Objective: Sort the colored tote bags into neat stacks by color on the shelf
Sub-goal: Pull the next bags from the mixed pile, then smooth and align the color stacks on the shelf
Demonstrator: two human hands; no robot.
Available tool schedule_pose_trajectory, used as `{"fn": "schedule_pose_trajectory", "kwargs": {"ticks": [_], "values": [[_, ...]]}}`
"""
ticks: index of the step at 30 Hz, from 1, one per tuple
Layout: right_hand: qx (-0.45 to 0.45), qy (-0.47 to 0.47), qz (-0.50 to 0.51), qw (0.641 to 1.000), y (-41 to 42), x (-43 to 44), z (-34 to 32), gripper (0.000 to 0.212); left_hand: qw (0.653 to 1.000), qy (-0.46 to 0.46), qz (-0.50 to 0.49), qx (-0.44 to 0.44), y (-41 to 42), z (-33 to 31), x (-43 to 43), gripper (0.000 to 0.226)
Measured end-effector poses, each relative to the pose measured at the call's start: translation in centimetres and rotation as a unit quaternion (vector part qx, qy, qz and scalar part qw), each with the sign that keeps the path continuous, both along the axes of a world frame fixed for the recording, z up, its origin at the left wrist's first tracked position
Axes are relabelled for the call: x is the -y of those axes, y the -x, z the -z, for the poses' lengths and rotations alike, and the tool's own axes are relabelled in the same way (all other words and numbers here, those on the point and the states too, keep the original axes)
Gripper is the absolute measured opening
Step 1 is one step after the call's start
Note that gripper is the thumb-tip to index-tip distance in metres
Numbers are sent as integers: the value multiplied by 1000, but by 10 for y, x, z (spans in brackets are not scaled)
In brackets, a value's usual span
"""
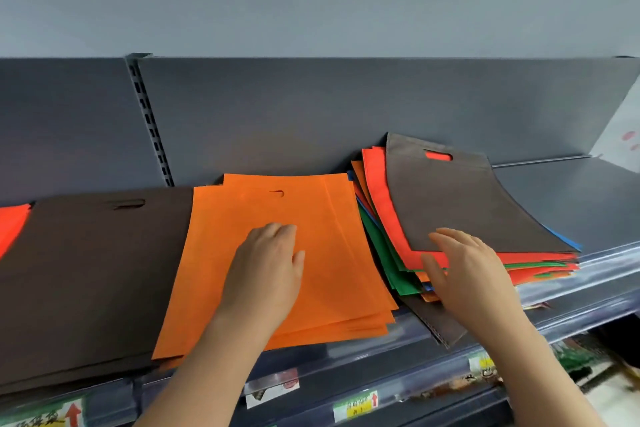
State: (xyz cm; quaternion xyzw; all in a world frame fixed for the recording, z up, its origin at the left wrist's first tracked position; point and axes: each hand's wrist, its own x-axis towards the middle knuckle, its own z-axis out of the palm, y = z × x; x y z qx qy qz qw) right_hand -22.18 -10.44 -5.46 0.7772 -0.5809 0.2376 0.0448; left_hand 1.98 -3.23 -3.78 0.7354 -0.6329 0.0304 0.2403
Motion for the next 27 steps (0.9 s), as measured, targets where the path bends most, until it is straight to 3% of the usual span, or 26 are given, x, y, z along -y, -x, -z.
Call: {"fn": "schedule_pose_trajectory", "kwargs": {"ticks": [8,14,23,25,27], "values": [[-15,-68,73,995,88,51,-1,21,998,-15,59,-24,92,2,76,28],[-11,-122,78,989,120,78,3,34,995,-81,28,-44,139,5,115,24],[24,-143,-70,987,121,77,3,38,983,-72,-68,-155,146,0,130,44],[40,-117,-36,992,130,83,6,38,980,-60,-77,-175,146,0,128,44],[1,-102,32,994,141,90,6,33,978,-56,-80,-185,146,2,127,38]]}}
